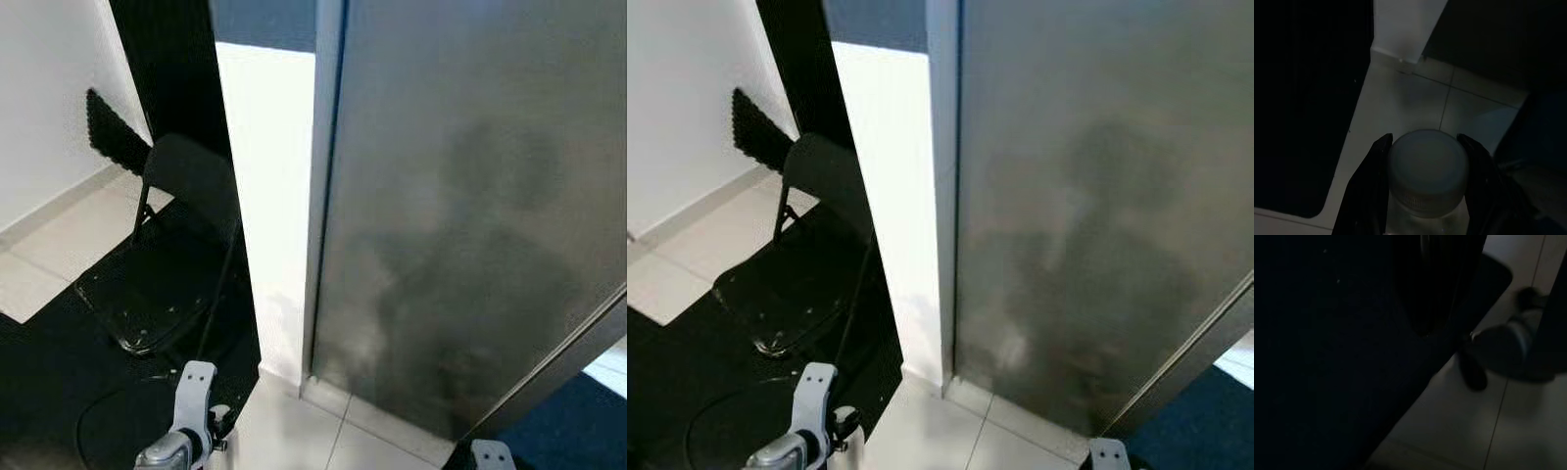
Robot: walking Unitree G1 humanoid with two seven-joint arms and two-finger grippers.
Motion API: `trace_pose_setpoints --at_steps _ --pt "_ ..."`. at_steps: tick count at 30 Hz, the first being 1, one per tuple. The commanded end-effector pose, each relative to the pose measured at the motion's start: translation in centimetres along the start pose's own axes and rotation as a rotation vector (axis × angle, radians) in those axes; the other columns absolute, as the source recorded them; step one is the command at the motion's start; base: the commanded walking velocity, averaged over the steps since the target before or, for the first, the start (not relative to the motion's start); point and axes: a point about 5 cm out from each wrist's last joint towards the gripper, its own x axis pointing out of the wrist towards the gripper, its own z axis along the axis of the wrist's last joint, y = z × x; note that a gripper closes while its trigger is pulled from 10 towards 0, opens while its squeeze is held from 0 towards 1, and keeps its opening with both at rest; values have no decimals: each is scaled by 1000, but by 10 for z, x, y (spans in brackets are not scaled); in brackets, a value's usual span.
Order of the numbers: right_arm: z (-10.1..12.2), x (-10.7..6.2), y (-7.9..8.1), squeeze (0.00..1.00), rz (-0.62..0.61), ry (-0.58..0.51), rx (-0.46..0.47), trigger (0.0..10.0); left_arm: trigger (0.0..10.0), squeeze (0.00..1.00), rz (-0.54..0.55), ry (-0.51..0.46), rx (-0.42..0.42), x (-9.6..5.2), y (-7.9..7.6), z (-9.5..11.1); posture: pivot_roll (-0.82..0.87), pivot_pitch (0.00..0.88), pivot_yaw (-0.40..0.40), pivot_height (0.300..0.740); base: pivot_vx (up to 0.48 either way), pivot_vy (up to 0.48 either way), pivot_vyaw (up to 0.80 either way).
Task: Restocking fridge
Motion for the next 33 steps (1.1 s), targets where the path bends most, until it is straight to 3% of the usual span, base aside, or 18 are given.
trace_pose_setpoints --at_steps 1,9,14,33 --pt "-8 -1 5 0 14 27 -11 10000 10000 0 36 44 -24 -5 6 -13 -58 0 22 740 0 0 -800" --pt "-9 0 7 0 19 33 -21 10000 10000 0 102 153 -94 -16 6 -47 -55 0 21 740 0 0 -800" --pt "-9 0 7 0 20 34 -19 10000 10000 0 116 182 -101 -20 5 -56 -59 0 25 740 0 0 -800" --pt "-14 -1 12 0 28 59 -30 10000 10000 0 178 165 -138 -20 7 -57 -50 0 21 740 0 0 -800"
